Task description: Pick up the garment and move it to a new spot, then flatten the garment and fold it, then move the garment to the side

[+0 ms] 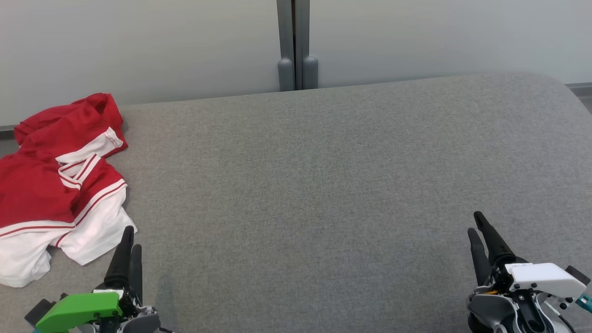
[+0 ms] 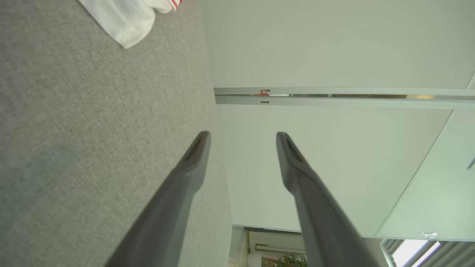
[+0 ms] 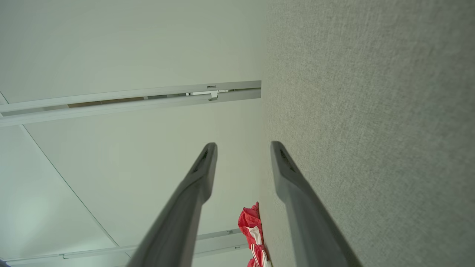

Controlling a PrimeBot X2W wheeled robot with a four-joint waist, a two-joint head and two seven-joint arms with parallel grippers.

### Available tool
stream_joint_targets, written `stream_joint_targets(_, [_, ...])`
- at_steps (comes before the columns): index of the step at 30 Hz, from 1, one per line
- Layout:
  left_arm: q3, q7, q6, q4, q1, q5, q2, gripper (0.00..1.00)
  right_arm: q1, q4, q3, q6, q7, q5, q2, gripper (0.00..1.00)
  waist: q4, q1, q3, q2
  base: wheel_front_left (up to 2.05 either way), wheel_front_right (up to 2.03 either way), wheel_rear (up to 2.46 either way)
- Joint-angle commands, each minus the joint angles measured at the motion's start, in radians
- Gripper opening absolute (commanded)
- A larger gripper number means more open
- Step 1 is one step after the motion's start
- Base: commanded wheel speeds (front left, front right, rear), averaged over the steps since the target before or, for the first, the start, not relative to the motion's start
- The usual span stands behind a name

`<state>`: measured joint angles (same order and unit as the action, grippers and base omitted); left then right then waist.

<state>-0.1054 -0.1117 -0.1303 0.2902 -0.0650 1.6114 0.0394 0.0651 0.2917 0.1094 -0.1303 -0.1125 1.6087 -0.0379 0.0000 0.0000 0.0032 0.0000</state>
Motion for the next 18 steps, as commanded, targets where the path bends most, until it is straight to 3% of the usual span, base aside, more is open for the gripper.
stream_joint_targets(1, [0.006, 0.011, 0.000, -0.019, -0.008, -0.005, 0.002, 1.00, 0.011, -0.016, -0.009, 0.000, 0.010, -0.003, -0.002, 1.00, 0.000, 0.0000, 0.000, 0.0000, 0.00, 0.00, 0.00])
stream_joint_targets(18, [0.041, 0.092, 0.000, -0.087, 0.015, -0.125, 0.004, 1.00, -0.001, -0.051, -0.031, 0.000, 0.092, -0.138, -0.005, 1.00, 0.000, 0.0000, 0.003, 0.0000, 0.00, 0.00, 0.00])
